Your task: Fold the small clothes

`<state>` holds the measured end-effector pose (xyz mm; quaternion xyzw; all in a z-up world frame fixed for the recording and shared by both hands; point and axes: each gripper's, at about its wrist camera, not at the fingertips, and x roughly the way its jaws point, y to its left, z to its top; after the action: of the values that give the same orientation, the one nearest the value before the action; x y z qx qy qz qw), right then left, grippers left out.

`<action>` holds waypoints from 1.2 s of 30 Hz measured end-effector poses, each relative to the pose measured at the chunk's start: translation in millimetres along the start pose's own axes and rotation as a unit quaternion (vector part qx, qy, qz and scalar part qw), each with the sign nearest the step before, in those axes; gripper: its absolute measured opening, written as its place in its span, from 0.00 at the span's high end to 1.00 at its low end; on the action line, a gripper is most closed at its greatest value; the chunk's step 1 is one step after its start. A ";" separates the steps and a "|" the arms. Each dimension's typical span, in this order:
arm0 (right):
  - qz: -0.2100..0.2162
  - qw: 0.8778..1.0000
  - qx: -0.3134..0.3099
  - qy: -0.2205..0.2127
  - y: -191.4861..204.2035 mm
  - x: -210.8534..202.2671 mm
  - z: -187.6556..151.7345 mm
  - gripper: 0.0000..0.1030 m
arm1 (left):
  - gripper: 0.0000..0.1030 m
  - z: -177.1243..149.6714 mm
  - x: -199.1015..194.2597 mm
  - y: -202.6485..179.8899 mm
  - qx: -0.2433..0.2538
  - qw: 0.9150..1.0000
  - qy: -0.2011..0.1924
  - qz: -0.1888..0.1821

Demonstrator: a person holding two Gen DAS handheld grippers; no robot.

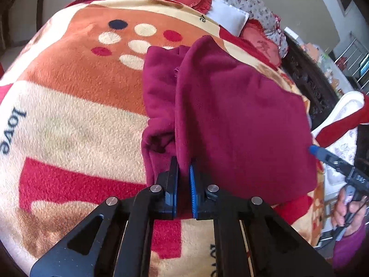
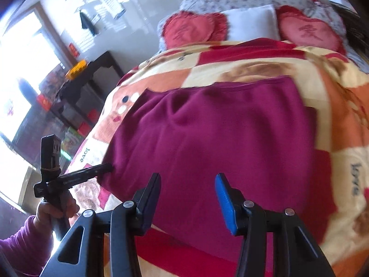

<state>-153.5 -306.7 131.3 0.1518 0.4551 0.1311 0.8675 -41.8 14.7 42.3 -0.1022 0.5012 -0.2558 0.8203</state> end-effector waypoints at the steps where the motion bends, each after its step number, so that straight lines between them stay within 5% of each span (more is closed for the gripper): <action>1: 0.006 1.000 -0.004 0.005 4.4 5.7 1.4 0.55 | 0.94 -3.0 -5.2 2.4 -0.001 1.000 -0.005 -0.006; 11: 0.027 0.996 -0.075 0.029 65.6 77.1 40.3 0.55 | 0.92 -18.8 -11.3 24.3 -0.043 0.999 0.000 -0.029; 18: 0.013 0.991 -0.129 0.021 106.1 137.8 80.6 0.55 | 0.57 -6.7 -12.0 21.5 -0.056 0.998 0.004 -0.006; 22: -0.029 0.987 -0.144 0.058 116.5 194.2 88.1 0.60 | 0.57 -5.7 -9.1 24.9 -0.057 0.998 0.006 0.013; 26: -0.043 0.990 -0.133 0.032 112.2 219.4 94.7 0.60 | 0.55 -2.3 -4.5 20.4 -0.044 0.999 0.004 0.031; 32: 0.002 0.995 -0.094 0.042 93.4 187.2 100.8 0.60 | 0.55 10.0 -11.5 5.9 -0.027 0.998 -0.018 0.059; 36: -0.023 0.998 -0.060 -0.020 44.7 116.4 94.0 0.58 | 0.54 20.2 -15.2 -3.8 -0.015 0.997 -0.041 0.059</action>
<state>-15.3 -236.5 111.8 0.0913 0.4327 0.1349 0.8867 -30.9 17.6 65.3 -0.0956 0.4761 -0.1952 0.8521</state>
